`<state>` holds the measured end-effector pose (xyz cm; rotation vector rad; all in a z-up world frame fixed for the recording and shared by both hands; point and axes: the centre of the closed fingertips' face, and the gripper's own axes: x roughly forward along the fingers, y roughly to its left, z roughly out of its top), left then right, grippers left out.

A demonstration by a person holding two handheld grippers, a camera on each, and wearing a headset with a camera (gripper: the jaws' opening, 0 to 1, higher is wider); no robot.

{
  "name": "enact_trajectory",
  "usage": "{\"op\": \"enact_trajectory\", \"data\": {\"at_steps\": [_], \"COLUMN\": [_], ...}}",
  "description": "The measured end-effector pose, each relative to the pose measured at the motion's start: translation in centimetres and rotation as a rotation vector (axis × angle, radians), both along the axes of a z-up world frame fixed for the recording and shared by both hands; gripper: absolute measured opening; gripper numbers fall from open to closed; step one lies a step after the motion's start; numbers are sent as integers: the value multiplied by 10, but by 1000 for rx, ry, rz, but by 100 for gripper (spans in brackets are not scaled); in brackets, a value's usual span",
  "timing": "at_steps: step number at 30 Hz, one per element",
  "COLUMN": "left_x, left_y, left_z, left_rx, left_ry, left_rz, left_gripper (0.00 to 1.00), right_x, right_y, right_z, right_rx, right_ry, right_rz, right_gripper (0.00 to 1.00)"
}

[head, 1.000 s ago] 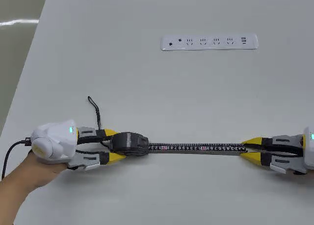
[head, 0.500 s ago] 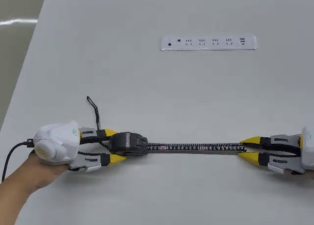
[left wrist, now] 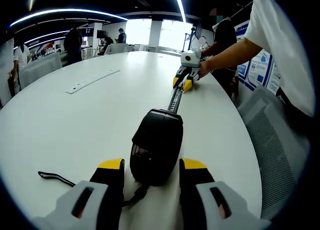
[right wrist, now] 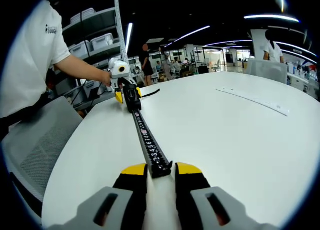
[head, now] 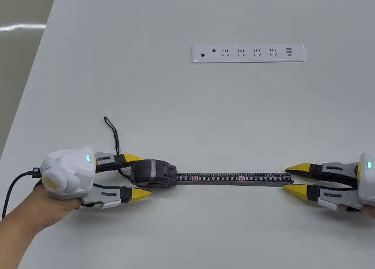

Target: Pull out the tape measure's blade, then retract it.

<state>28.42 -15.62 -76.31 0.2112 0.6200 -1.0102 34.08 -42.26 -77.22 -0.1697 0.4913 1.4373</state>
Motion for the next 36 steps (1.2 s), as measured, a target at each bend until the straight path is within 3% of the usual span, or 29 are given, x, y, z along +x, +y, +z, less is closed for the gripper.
{"op": "enact_trajectory", "data": {"at_steps": [4, 8, 24, 36], "left_x": [3, 3, 10, 12], "left_y": [1, 0, -2, -2], "left_z": [2, 3, 7, 11], "left_rx": [-10, -8, -24, -28], "left_ry": [-3, -10, -10, -14], "left_rz": [22, 23, 82, 105], "left_gripper": [47, 47, 61, 69], "right_x": [1, 2, 4, 3], "right_y": [0, -2, -9, -9], "right_z": [2, 2, 8, 9], "right_rx": [8, -1, 32, 26], "right_ry": [-10, -14, 4, 5], "right_rz": [-13, -33, -127, -158], "right_gripper": [24, 25, 42, 49]}}
